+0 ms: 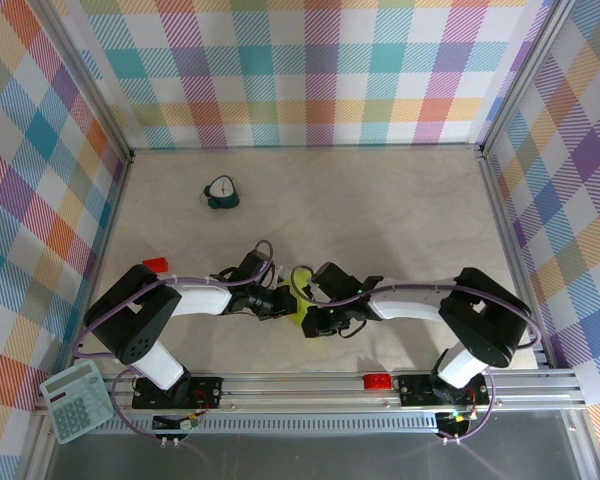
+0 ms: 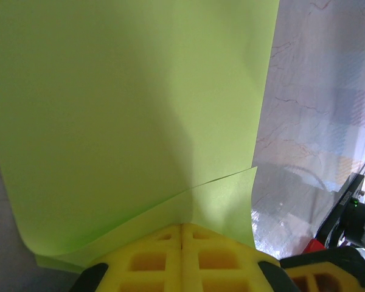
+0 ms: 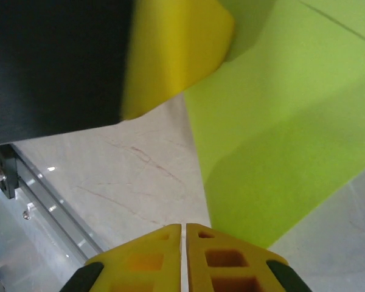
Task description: Fold a paper plane with a square sheet of paper (fold left side to right side)
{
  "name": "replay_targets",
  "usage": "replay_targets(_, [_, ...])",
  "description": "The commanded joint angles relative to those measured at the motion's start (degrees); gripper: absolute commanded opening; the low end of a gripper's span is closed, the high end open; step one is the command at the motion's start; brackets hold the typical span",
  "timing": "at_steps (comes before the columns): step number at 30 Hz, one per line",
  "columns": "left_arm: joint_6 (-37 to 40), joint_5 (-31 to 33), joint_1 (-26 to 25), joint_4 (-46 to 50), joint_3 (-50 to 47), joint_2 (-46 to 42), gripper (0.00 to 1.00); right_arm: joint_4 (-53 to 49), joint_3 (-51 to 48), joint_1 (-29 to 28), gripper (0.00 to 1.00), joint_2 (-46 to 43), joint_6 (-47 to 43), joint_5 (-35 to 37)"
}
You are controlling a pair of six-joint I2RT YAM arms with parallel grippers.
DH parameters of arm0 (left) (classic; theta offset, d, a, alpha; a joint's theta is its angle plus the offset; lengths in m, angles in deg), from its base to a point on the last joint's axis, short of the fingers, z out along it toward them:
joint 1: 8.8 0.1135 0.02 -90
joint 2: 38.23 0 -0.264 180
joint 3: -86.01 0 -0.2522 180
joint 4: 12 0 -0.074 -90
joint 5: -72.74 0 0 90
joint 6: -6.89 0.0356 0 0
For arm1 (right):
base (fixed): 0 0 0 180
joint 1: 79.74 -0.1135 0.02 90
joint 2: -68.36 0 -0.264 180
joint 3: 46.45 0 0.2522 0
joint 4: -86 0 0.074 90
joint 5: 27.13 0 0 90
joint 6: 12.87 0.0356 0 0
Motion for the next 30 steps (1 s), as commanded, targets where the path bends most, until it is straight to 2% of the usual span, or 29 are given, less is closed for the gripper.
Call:
replay_targets(1, [0.5,3.3,-0.7,5.3,-1.7,1.4,0.05,2.2,1.6,0.0,0.1,0.5,1.1,-0.4])
replay_targets(24, [0.8,3.4,-0.7,5.9,-1.2,1.7,0.05,-3.6,1.1,0.0,0.09,3.2,-0.3,2.5])
replay_targets(30, [0.5,3.2,-0.6,5.4,-0.9,1.0,0.06,-4.1,-0.3,0.0,0.06,3.5,0.2,2.3])
